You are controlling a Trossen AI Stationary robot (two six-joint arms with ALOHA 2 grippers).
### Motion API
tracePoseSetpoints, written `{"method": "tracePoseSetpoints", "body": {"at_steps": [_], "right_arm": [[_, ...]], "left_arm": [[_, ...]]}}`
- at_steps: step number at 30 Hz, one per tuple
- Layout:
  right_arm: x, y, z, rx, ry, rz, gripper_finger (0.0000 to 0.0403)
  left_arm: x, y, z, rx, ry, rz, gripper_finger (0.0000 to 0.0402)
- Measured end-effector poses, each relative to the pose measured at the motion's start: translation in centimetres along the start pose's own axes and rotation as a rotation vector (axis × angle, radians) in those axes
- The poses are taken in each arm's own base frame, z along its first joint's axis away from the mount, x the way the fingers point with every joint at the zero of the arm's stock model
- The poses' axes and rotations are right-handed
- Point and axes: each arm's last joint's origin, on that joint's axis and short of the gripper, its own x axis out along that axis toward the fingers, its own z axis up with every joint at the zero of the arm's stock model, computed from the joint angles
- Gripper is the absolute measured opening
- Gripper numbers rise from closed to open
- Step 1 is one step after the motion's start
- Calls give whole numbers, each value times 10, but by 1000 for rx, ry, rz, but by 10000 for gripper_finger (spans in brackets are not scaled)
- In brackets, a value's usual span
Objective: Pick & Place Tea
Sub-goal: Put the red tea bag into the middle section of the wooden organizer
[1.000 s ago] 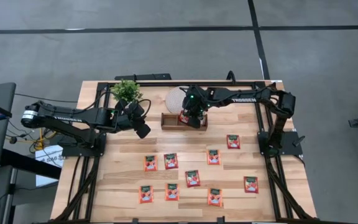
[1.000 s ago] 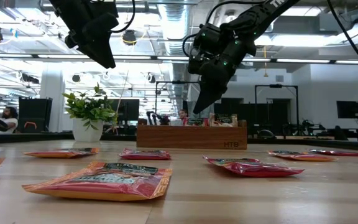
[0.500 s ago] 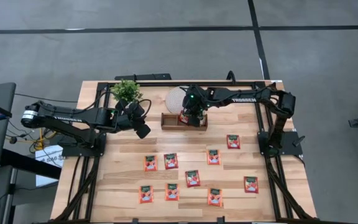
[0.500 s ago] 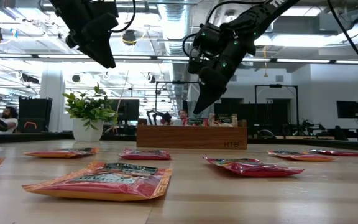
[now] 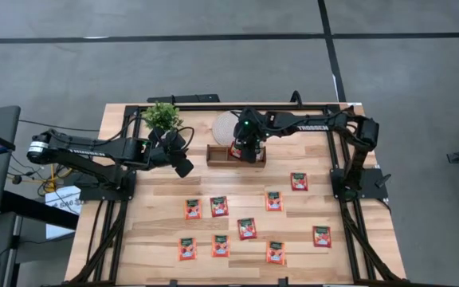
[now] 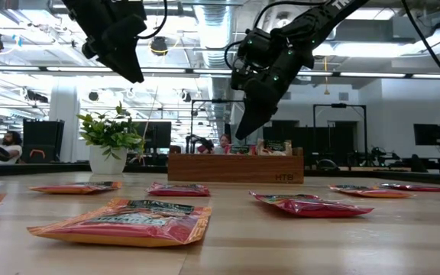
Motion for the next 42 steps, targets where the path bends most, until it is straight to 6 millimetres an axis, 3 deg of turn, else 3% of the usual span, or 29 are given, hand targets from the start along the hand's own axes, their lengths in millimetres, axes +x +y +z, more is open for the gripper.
{"method": "tracePoseSetpoints", "body": {"at_steps": [9, 14, 23, 42], "right_arm": [[-2, -8, -3, 60, -4, 31, 157], [12, -5, -7, 71, 39, 54, 150], [15, -9, 3, 79, 0, 42, 147], [16, -8, 2, 80, 10, 49, 26]], "left_arm": [[0, 0, 1, -7, -8, -4, 138], [0, -1, 1, -7, -9, -5, 137], [0, -1, 1, 8, -10, -14, 137], [0, -1, 1, 11, -10, -16, 137]]}}
